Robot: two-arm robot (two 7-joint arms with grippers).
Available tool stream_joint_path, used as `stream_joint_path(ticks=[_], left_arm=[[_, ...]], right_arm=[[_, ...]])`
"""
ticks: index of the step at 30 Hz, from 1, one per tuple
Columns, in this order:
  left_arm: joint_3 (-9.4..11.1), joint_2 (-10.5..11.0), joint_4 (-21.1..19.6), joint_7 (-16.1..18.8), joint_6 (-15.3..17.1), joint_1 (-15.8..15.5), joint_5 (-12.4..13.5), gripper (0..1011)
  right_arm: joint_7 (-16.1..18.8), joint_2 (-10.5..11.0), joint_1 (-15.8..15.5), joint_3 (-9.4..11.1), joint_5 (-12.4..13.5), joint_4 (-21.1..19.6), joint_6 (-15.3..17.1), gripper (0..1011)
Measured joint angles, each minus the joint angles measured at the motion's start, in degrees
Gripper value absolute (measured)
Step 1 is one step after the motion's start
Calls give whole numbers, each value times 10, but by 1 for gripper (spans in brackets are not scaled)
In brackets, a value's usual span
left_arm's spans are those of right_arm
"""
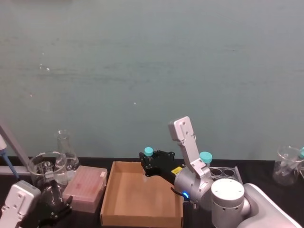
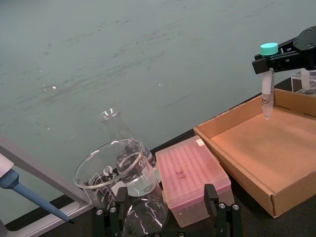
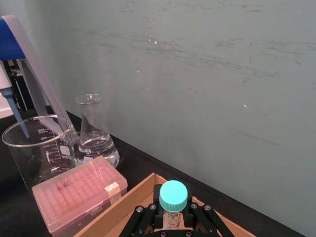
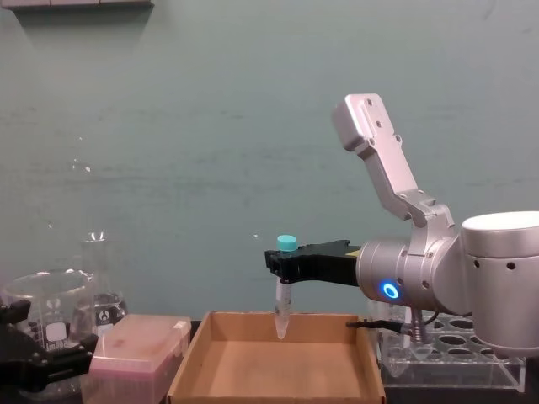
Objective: Use the right hand to move the test tube from the test tube rack into the box.
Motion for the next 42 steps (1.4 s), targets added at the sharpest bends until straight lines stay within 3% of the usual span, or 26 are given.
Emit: stream_joint_path(ticks=[4,16,28,33,36,42], left_arm=[[0,0,0,0,0,0,0,1000],[0,0,0,0,0,0,0,1000],[0,0,0,0,0,0,0,1000],[0,0,0,0,0,0,0,1000],[0,0,0,0,0,0,0,1000],[0,0,0,0,0,0,0,1000]], right_arm=[[0,0,-1,0,1,-1,1,266],[0,1,-2,0,2,-4,2,669],[1,2,-2,0,2,-5,2,1000],[1,2,-3,0,3,-7,2,1002],[7,9,-16,4,2,-28,-6,1002],[5,27,-44,23,4,-114,-36,1002]])
